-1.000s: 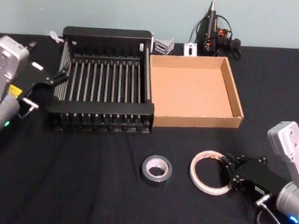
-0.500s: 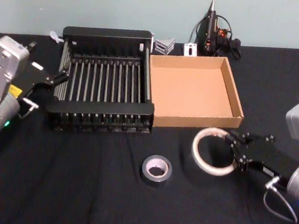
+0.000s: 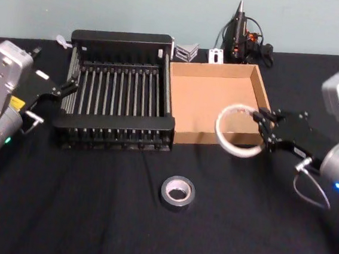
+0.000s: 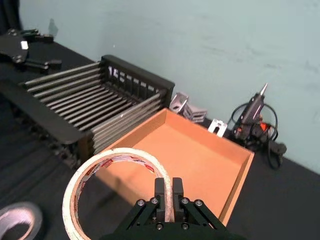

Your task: Pick up the white tape and place it into the black box , Pick up the silver tape and place it into the brown box.

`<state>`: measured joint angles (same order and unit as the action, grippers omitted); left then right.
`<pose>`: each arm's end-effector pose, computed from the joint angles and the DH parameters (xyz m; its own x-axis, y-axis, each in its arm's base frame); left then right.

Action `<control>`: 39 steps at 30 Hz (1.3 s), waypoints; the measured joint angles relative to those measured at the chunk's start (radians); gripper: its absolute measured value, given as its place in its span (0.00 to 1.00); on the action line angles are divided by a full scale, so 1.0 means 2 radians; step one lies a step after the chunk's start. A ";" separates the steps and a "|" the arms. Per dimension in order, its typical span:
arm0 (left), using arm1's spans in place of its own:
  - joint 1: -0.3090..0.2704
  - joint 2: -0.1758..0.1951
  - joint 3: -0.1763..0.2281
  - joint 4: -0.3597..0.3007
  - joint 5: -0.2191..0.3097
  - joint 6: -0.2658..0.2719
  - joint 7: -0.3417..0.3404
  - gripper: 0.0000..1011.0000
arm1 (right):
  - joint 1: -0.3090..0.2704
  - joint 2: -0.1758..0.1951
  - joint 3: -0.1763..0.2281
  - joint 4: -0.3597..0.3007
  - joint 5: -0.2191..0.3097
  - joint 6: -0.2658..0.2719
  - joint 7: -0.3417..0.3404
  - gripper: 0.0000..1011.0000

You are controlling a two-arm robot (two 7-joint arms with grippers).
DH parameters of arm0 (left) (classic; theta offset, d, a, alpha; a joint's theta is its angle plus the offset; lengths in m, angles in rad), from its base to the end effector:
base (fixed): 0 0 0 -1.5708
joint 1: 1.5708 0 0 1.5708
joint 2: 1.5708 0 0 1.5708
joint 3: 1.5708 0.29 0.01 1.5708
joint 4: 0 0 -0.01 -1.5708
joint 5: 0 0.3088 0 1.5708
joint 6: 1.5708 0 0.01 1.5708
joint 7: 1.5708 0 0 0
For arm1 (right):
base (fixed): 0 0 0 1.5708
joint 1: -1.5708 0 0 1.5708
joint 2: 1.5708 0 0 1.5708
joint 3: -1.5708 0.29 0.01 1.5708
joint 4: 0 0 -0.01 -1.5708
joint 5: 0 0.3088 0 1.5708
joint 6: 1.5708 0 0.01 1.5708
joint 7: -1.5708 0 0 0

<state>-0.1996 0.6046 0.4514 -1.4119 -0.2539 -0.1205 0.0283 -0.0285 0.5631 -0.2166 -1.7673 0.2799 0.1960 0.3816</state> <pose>0.3581 0.0827 -0.3023 0.2922 0.8803 0.3737 -0.9553 0.2873 0.0703 0.3101 -0.0683 -0.2489 0.6048 -0.7760 0.1789 0.7910 0.5594 -0.2477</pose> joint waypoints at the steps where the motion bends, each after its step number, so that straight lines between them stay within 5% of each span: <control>1: 0.000 0.000 0.000 0.000 0.000 0.000 0.000 0.99 | 0.000 0.000 0.000 0.000 0.000 0.000 0.000 0.09; 20: 0.000 0.000 0.000 0.000 0.000 0.000 0.000 0.99 | 0.182 -0.085 -0.079 0.134 -0.052 0.017 -0.002 0.09; 29: 0.000 0.000 0.000 0.000 0.000 0.000 0.000 0.99 | 0.276 -0.153 -0.122 0.231 -0.091 0.007 -0.007 0.09; 39: 0.000 0.000 0.000 0.000 0.000 0.000 0.000 0.99 | 0.341 -0.222 -0.157 0.336 -0.127 -0.014 -0.013 0.09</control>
<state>-0.1996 0.6047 0.4514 -1.4120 -0.2539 -0.1205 0.0283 0.6539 0.1181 -0.5298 -1.0948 0.0251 0.1685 0.3558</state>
